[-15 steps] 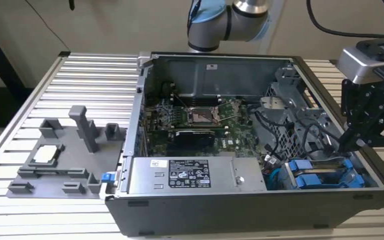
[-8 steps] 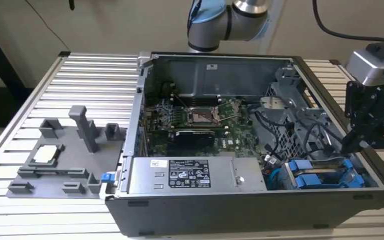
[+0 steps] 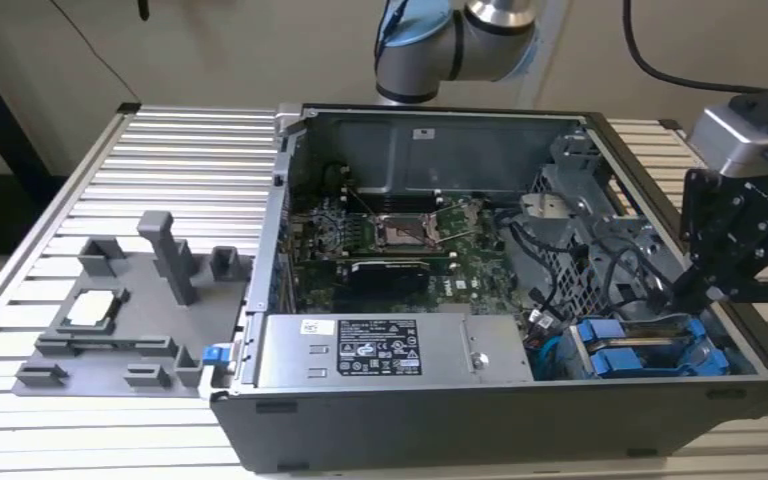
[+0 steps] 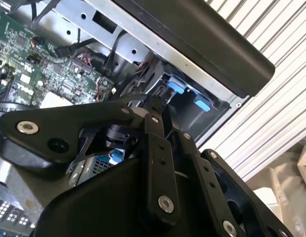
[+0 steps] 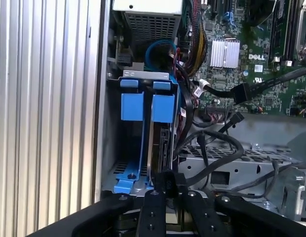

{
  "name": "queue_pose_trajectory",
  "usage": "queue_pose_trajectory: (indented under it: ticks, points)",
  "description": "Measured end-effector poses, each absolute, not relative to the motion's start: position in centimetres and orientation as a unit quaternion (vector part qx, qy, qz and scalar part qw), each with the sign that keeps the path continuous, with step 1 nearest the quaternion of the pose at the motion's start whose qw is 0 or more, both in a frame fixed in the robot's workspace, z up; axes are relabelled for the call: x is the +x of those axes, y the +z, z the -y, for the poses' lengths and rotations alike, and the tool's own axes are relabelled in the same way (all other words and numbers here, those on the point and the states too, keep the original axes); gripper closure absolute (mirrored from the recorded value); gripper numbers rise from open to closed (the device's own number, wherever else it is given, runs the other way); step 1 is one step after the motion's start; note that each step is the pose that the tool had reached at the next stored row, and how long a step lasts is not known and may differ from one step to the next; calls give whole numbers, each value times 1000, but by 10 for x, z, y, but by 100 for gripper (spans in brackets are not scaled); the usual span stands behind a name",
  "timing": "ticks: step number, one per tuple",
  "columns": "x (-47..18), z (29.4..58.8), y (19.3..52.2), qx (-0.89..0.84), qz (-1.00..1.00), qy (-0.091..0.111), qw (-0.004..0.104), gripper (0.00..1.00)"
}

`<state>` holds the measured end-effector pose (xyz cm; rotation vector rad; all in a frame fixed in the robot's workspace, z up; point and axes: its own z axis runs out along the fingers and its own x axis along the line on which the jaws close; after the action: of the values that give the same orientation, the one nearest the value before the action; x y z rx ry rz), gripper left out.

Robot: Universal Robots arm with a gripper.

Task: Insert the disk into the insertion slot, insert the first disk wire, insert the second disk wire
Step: 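Insert the first disk wire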

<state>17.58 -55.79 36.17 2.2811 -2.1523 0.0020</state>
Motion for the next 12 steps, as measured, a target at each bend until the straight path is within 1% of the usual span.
queue_pose_trajectory:
  ticks: [3, 7, 12]
  points:
    - [176, 557, 357, 726, 688, -1, 4, 81]
    - [176, 556, 354, 723, 690, -10, 13, 81]
    - [177, 558, 346, 710, 704, -13, 16, 81]
